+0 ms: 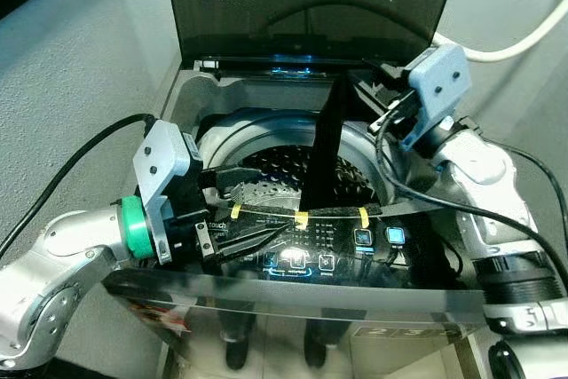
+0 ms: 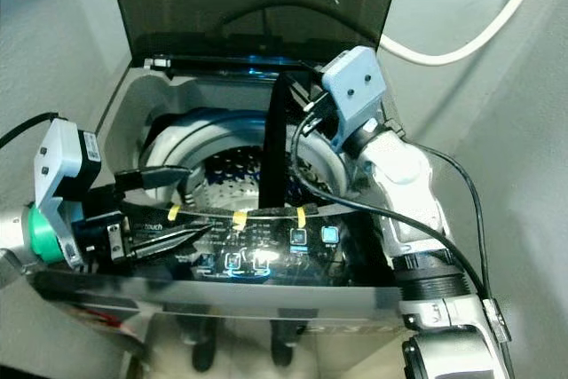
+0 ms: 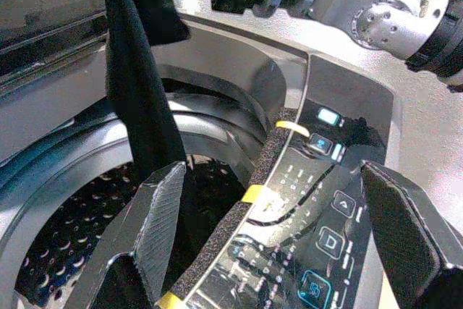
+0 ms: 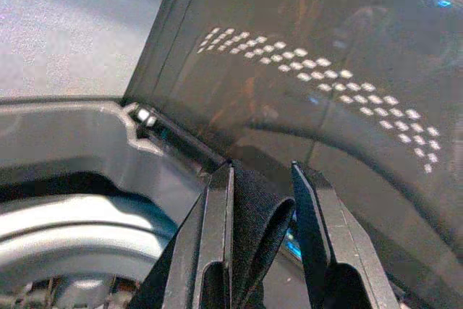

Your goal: Clothes washing

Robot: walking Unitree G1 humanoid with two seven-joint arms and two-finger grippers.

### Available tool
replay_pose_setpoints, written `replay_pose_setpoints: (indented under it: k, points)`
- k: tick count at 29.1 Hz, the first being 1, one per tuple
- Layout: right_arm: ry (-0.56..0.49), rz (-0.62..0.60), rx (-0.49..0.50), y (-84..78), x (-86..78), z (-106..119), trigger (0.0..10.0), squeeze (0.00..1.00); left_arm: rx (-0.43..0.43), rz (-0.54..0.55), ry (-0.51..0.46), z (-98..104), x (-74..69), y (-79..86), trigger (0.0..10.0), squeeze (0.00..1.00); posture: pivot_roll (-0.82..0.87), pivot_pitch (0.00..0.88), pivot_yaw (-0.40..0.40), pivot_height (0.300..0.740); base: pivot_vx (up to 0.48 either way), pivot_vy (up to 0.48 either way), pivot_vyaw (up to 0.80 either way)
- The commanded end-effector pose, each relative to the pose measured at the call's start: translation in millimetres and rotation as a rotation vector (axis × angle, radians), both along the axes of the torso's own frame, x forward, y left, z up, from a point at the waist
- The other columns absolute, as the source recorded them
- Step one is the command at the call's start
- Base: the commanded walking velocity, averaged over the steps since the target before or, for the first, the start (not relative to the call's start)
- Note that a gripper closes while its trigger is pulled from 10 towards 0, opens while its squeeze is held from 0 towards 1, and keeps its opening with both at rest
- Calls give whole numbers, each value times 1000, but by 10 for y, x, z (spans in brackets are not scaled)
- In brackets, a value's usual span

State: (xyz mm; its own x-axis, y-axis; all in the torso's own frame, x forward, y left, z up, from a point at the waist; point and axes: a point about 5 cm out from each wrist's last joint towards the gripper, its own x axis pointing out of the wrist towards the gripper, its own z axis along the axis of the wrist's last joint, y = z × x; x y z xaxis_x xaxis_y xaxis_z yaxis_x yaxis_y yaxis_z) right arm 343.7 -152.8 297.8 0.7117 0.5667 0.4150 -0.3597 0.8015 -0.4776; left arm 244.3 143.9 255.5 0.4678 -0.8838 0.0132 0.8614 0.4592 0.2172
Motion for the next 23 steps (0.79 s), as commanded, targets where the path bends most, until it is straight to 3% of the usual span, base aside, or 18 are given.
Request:
replay_pose_setpoints:
  k: [1, 4, 5, 7, 8, 11, 12, 13, 14, 15, 16, 17, 23]
  points:
    - [0, 3, 34, -44, -25, 4, 10000, 0, 9, 1, -4, -13, 10, -11, 10000, 0, 102, 55, 79, 740, 0, 0, 0]
    - [-6, -19, 153, -134, -41, 57, 10000, 0, -1, 13, -9, -14, 23, -16, 10000, 0, 98, 49, 75, 740, 0, 0, 0]
    - [-23, -80, 237, -216, -50, 79, 10000, 0, -19, 45, -21, -6, 60, -19, 10000, 0, 99, 40, 72, 740, 0, 0, 0]
    - [-23, -80, 237, -216, -50, 79, 10000, 0, -19, 45, -21, -6, 60, -19, 10000, 0, 99, 40, 72, 740, 0, 0, 0]
    - [-41, -165, 311, -302, -64, 65, 10000, 0, -52, 106, -43, 22, 132, -20, 10000, 0, 98, 41, 66, 740, 0, 0, 0]
    - [-44, -234, 353, -337, -85, 5, 10000, 0, -94, 184, -67, 65, 220, -14, 10000, 0, 91, 48, 61, 740, 0, 0, 0]
    - [-32, -290, 393, -326, -106, -89, 10000, 0, -138, 279, -96, 117, 328, 2, 10000, 0, 88, 47, 61, 740, 0, 0, 0]
    - [-32, -290, 393, -326, -106, -89, 10000, 0, -138, 279, -96, 117, 328, 2, 10000, 0, 88, 47, 61, 740, 0, 0, 0]
    - [-8, -319, 410, -264, -125, -202, 10000, 0, -179, 390, -134, 172, 448, 26, 10000, 0, 88, 44, 60, 740, 0, 0, 0]
    - [-8, -319, 410, -264, -125, -202, 10000, 0, -179, 390, -134, 172, 448, 26, 10000, 0, 88, 44, 60, 740, 0, 0, 0]
    - [39, -357, 462, -135, -141, -381, 10000, 0, -210, 564, -201, 251, 656, 40, 10000, 0, 84, 19, 53, 740, 0, 0, 0]
    - [49, -367, 476, -101, -141, -422, 10000, 0, -206, 607, -220, 265, 712, 36, 10000, 0, 84, 19, 53, 740, 0, 0, 0]
    - [73, -353, 510, 4, -91, -442, 10000, 0, -172, 677, -257, 272, 831, -1, 10000, 0, 81, 3, 41, 740, 0, 0, 0]
